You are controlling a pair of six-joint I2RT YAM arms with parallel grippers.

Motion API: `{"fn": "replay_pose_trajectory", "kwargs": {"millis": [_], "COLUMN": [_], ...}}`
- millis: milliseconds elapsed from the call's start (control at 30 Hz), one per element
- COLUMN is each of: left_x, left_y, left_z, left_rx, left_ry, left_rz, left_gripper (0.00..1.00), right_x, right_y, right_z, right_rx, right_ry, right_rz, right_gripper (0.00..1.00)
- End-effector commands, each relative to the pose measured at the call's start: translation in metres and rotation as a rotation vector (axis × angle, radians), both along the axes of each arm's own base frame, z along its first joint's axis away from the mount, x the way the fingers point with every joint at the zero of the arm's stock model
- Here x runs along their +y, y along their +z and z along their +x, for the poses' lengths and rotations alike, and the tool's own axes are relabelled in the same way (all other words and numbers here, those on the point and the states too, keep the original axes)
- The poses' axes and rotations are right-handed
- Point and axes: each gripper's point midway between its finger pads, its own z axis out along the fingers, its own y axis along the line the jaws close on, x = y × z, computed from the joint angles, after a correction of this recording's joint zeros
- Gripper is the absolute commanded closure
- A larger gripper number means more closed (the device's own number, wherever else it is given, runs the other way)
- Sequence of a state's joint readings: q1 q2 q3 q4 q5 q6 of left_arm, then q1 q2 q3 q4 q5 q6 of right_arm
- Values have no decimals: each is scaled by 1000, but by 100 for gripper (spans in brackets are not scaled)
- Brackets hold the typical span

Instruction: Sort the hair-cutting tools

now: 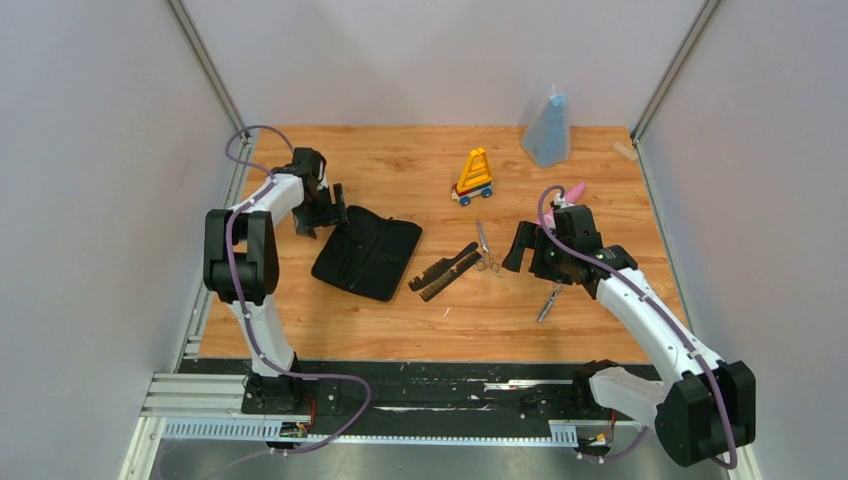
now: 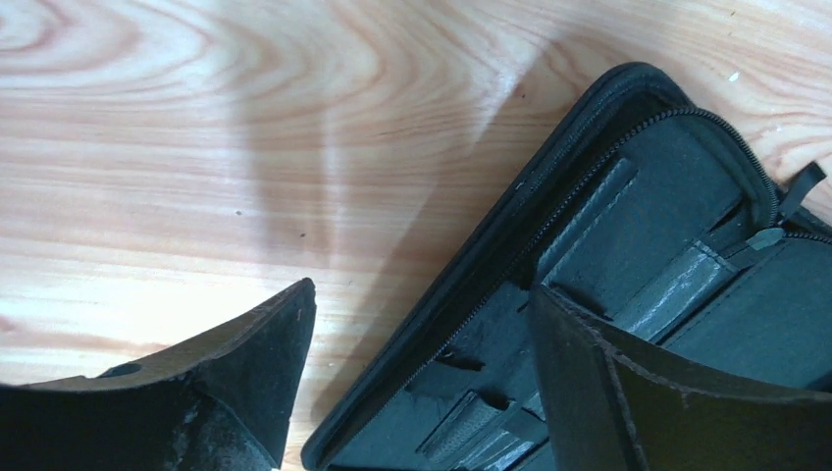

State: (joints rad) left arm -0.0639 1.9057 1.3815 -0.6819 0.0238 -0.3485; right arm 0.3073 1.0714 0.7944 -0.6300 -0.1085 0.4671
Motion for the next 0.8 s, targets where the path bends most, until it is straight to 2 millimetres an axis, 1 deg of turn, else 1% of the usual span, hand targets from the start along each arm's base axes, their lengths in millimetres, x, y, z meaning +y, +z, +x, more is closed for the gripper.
{"fn": "replay_pose_trajectory", "kwargs": {"millis": [0, 33, 67, 100, 133, 167, 200, 233, 267, 300, 333, 367, 400, 433, 467, 500, 567, 600, 633, 733, 767], "left_x": [-11, -12, -15, -16, -17, -17, -18, -17, -18, -18, -17, -13, -11, -8, -6, -4, 1, 2, 3, 0, -2], "left_y": [-2, -4, -5, -7, -8, -10, -11, -12, -12, -12, -12, -13, -12, -11, -10, -10, -8, -12, -7, -7, -7], "left_z": [-3, -4, -12, -21, -26, -36, -41, -52, -54, -66, -70, -84, -88, -99, -104, -113, -125, -133, -135, -148, -150], "left_rx": [32, 32, 41, 47, 52, 56, 61, 64, 58, 54, 48, 46, 35, 27, 19, 10, -5, 7, -14, -24, -25], "left_ry": [-54, -51, -47, -44, -29, -22, -6, 4, 31, 43, 72, 94, 125, 158, 172, 198, 235, 246, 264, 284, 290], "left_rz": [-67, -78, -95, -106, -111, -117, -124, -125, -135, -138, -141, -124, -123, -112, -108, -101, -89, -82, -84, -116, -127], "left_gripper": [19, 21, 26, 35, 40, 51, 56, 66, 70, 76, 79, 85, 88, 93, 95, 98, 100, 100, 100, 99, 98], "right_x": [9, 9, 7, 5, 3, 1, -1, -3, -5, -7, -9, -11, -18, -22, -24, -26, -26, -25, -22, -12, -7], "right_y": [14, 12, 10, 7, 5, 3, 0, -2, -4, -6, -8, -11, -14, -18, -21, -22, -23, -22, -21, -18, -19], "right_z": [14, 15, 16, 17, 19, 21, 22, 22, 23, 24, 24, 23, 24, 24, 25, 25, 29, 31, 34, 48, 53], "right_rx": [-20, -16, -13, -8, -4, 1, 8, 15, 23, 35, 44, 60, 66, 78, 88, 94, 97, 97, 95, 78, 70], "right_ry": [14, 12, 5, -4, -14, -28, -41, -51, -67, -87, -103, -119, -154, -174, -181, -184, -175, -162, -147, -102, -85], "right_rz": [26, 20, 9, -1, -13, -24, -34, -43, -52, -60, -66, -66, -91, -103, -109, -114, -124, -125, -123, -118, -121], "right_gripper": [0, 0, 0, 0, 0, 0, 0, 0, 0, 0, 0, 0, 0, 0, 0, 0, 2, 4, 6, 14, 16]}}
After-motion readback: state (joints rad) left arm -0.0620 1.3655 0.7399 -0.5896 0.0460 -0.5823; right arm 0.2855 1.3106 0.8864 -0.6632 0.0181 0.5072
